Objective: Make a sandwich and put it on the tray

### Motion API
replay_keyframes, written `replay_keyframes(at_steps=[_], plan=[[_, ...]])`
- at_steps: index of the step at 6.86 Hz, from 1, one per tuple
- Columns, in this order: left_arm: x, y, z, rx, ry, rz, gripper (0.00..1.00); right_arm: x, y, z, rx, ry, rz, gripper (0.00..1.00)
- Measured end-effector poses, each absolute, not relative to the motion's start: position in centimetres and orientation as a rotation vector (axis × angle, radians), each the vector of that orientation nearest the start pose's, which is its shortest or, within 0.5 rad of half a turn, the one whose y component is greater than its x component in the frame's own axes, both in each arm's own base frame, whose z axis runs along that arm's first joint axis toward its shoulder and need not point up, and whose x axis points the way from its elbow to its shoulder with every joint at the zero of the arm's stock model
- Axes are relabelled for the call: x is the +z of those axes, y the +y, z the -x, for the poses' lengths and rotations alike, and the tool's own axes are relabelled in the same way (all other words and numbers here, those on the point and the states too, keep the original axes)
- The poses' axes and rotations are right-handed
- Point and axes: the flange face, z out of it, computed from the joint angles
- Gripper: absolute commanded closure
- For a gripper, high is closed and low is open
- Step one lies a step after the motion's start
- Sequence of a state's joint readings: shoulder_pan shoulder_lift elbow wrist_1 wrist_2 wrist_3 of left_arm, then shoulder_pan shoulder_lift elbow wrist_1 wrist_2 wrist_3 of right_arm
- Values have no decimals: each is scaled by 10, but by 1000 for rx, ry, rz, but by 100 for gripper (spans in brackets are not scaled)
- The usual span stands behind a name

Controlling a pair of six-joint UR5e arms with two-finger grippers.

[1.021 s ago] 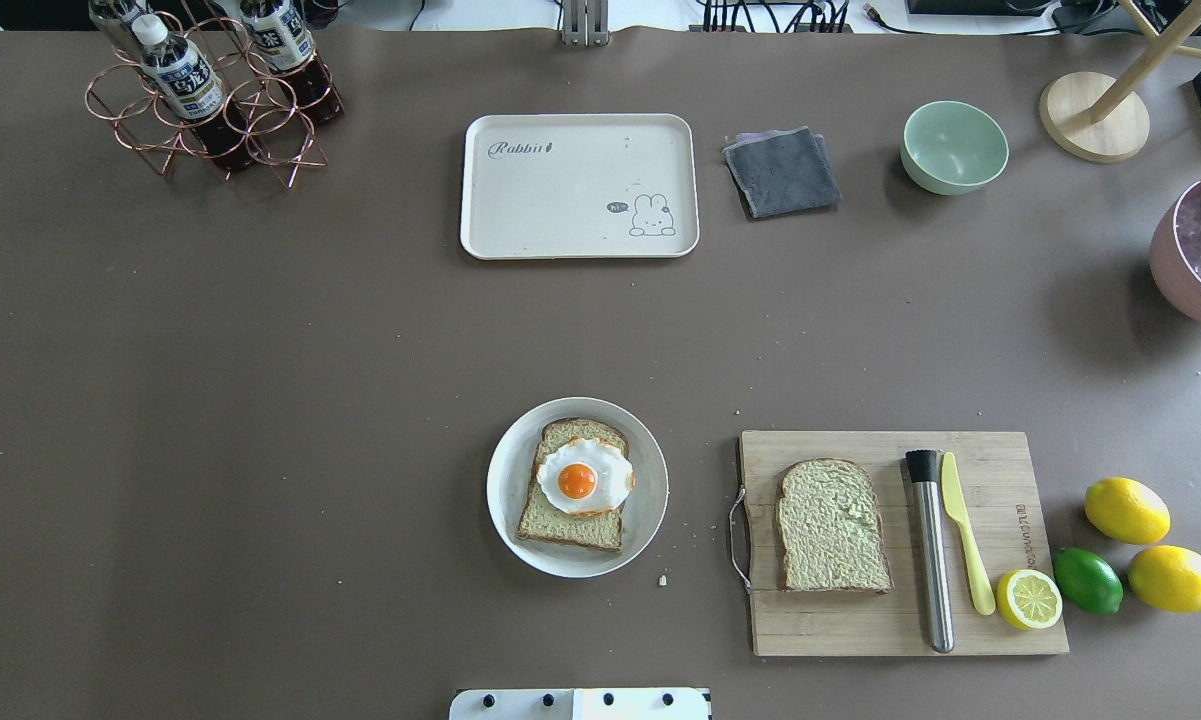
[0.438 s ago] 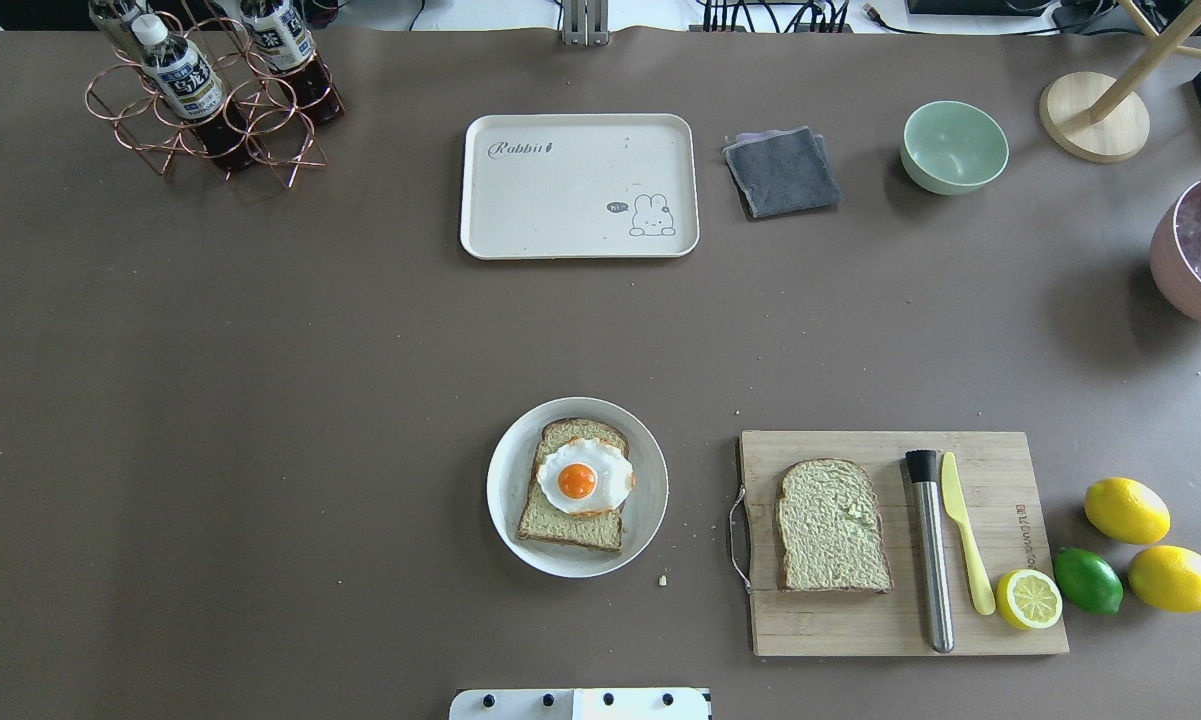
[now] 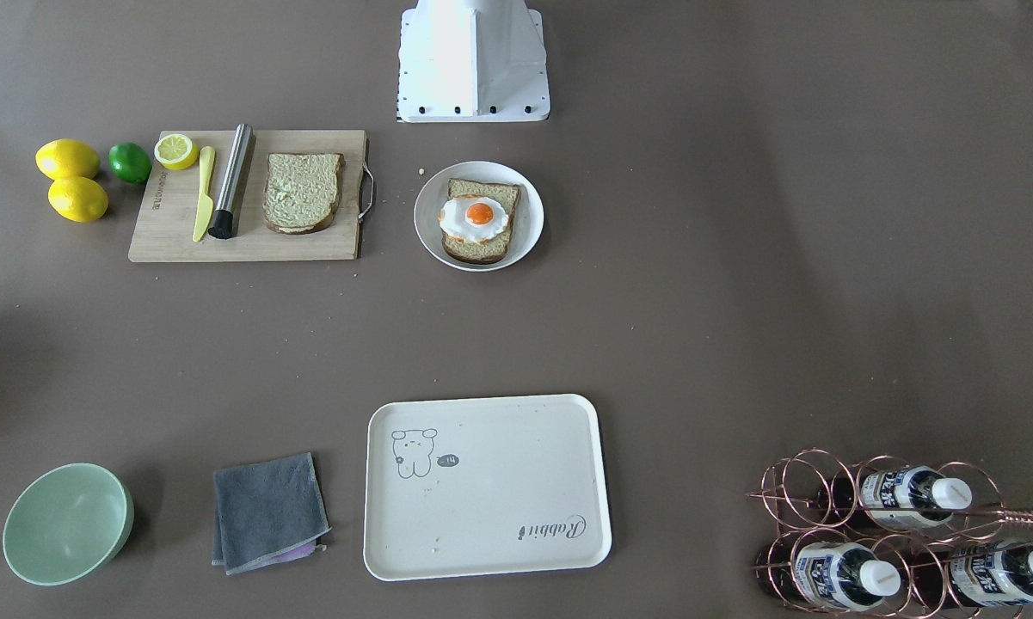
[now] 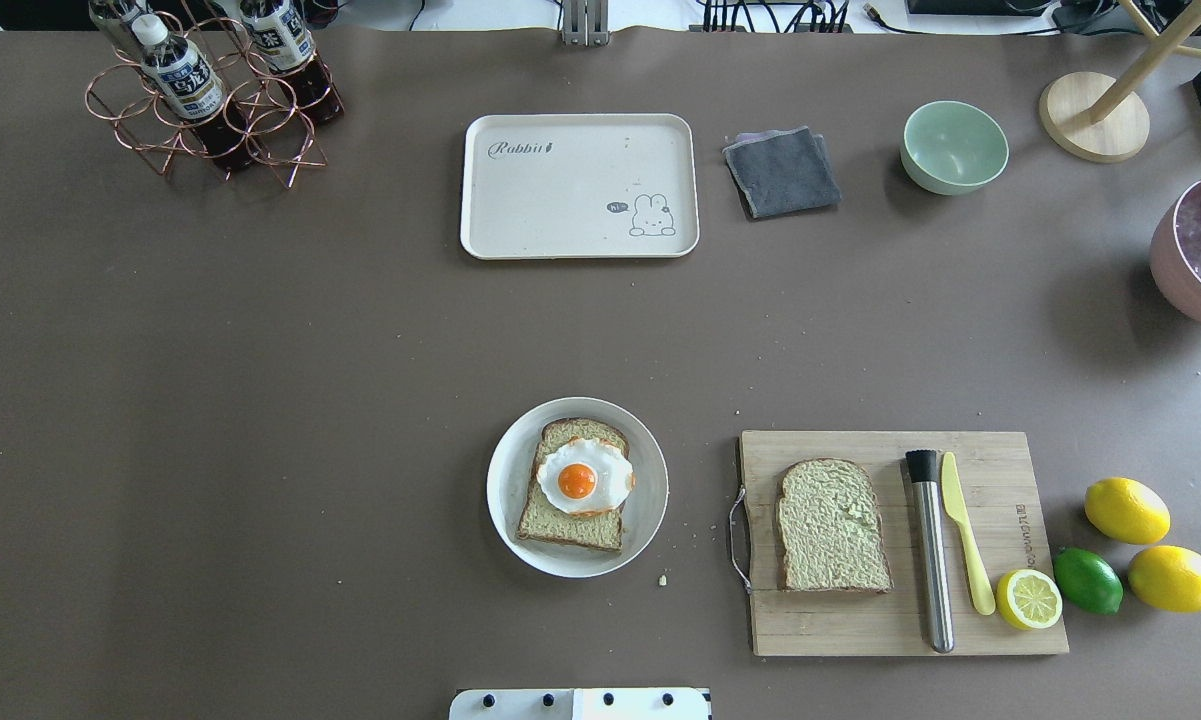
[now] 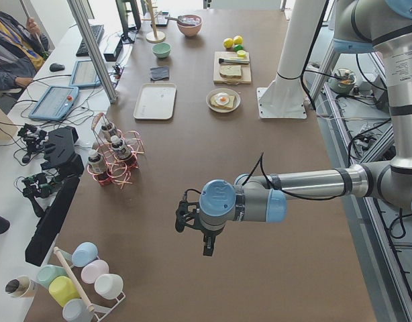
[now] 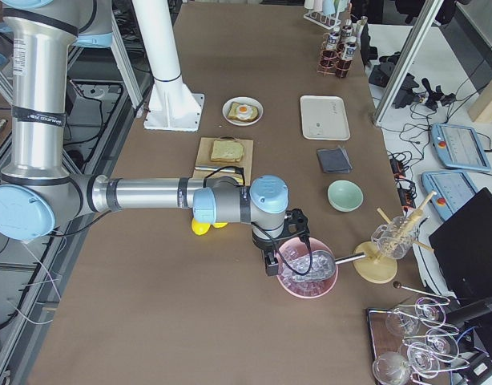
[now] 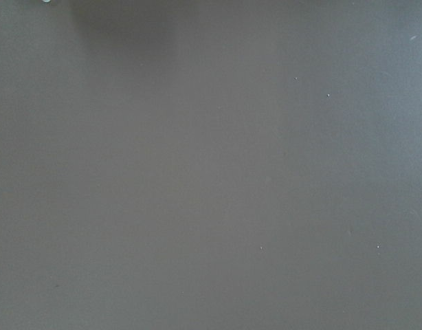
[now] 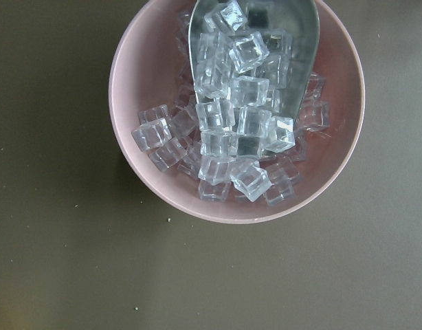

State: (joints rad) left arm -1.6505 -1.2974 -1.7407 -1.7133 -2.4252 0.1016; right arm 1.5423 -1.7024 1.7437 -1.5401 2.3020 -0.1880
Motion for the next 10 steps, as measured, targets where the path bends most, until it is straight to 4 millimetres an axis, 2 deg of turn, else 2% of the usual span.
replay_keyframes(at_steps=[7, 8, 10], plan=[[676, -360, 87, 52, 845, -145, 3, 635, -431, -42, -205, -840, -97, 1], [677, -358, 87, 52, 845, -149, 3, 622, -432, -32, -152, -879, -77, 1], [677, -358, 87, 52, 844, -150, 3, 582, -423, 11, -64, -948, -56, 2]])
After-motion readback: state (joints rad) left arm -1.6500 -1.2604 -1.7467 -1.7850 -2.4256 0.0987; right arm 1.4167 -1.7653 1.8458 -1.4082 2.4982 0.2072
